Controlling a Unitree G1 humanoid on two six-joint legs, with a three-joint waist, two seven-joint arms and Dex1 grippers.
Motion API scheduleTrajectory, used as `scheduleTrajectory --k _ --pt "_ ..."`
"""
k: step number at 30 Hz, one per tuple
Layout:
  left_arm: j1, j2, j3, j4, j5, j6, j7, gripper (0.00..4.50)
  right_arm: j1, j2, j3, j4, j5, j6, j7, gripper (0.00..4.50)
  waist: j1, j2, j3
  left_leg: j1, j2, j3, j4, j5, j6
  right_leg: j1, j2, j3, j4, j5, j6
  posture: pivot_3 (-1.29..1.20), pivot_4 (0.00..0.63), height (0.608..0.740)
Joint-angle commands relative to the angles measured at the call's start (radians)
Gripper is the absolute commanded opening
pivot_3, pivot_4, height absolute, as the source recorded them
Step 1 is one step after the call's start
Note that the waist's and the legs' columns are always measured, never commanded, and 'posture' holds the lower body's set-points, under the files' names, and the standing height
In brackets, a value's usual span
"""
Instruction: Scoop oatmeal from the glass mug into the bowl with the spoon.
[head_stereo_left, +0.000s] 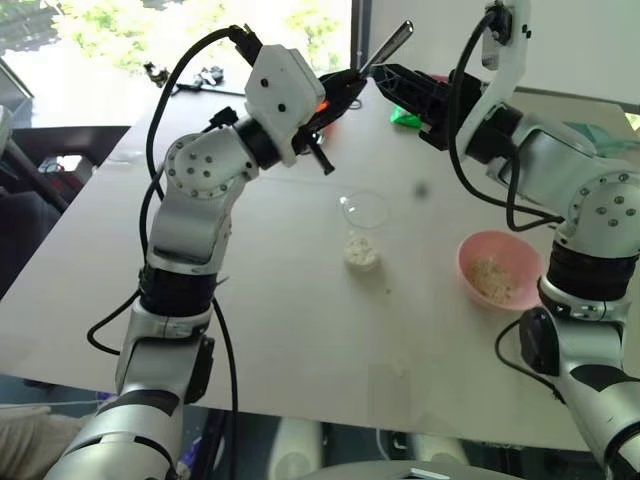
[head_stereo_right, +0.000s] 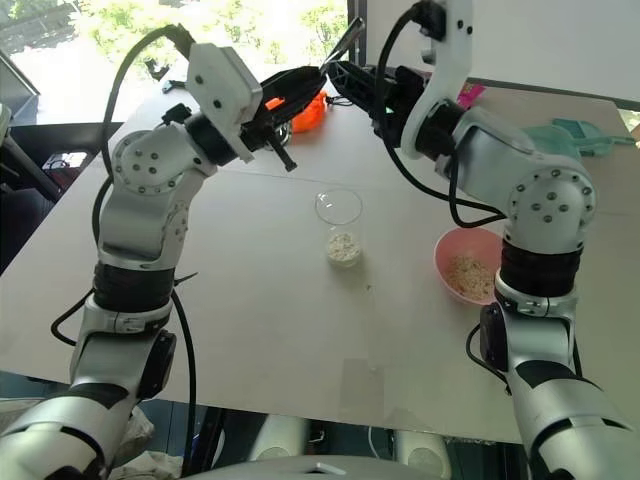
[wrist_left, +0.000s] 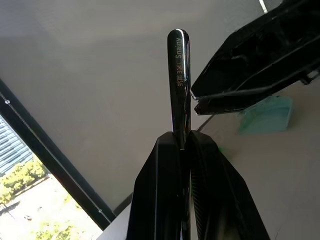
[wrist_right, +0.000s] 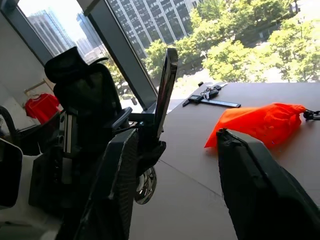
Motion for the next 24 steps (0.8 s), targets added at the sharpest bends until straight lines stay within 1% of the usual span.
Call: scheduleTrajectory --k 1,6,9,11,12,21,23,24 --pt "-0.016 0.011 0.025 -0.035 -0.017 -0.030 -0.023 0.00 -0.049 0.002 -0.025 -0.021 0.006 -0.021 -0.001 2.30 -0.001 0.000 0.000 0.000 0.000 0.000 0.000 0.000 0.000 0.000 0.000 0.000 0.000 0.000 0.000 0.00 0.150 0.740" --pt "0.009 0.015 0.020 -0.052 -0.006 -0.033 -0.033 0.00 -0.072 0.017 -0.033 -0.007 0.022 -0.024 -0.003 2.30 -0.010 0.000 0.000 0.002 0.001 -0.001 0.000 0.000 0.000 0.000 0.001 0.000 0.000 0.000 0.000 0.00 0.150 0.740" --pt "0.010 0.013 0.022 -0.056 -0.002 -0.026 -0.024 0.00 -0.074 0.018 -0.036 -0.007 0.043 -0.012 -0.010 1.41 -0.013 0.000 0.000 0.002 0.001 -0.001 0.002 0.000 0.000 0.000 0.001 0.000 0.001 0.000 0.000 0.00 0.150 0.740" --pt "0.009 0.012 0.021 -0.057 -0.001 -0.028 -0.024 0.00 -0.074 0.015 -0.035 -0.009 0.055 -0.004 -0.010 0.40 -0.013 0.000 0.000 0.002 0.002 -0.001 0.003 0.000 0.000 0.000 0.002 0.000 0.001 0.000 0.000 0.00 0.150 0.740" --pt "0.010 0.013 0.021 -0.056 -0.001 -0.032 -0.026 0.00 -0.074 0.015 -0.036 -0.010 0.063 -0.002 -0.014 0.07 -0.013 0.000 0.000 0.002 0.002 -0.001 0.003 0.000 0.000 0.000 0.002 0.000 0.001 0.000 0.000 0.00 0.150 0.740" --pt "0.021 0.013 0.014 -0.035 0.027 -0.078 -0.027 0.00 -0.072 0.009 -0.040 -0.016 0.114 0.015 -0.048 0.07 -0.013 0.000 0.000 0.002 0.003 0.000 0.004 0.000 0.000 0.000 0.002 0.000 0.002 0.000 0.000 0.00 0.150 0.740" --pt "0.022 -0.008 0.057 -0.051 -0.072 0.027 -0.033 0.81 -0.074 0.011 -0.054 -0.011 0.129 0.003 -0.072 0.00 -0.013 0.000 0.000 0.002 0.003 0.000 0.004 0.000 0.000 0.000 0.002 0.001 0.002 0.000 0.000 0.00 0.150 0.740" --pt "0.020 -0.013 0.076 -0.060 -0.110 0.067 -0.035 1.02 -0.074 0.009 -0.064 -0.006 0.134 -0.005 -0.086 0.00 -0.013 0.000 0.000 0.002 0.004 0.000 0.004 0.000 0.000 0.000 0.002 0.001 0.002 0.000 0.000 0.00 0.150 0.740"
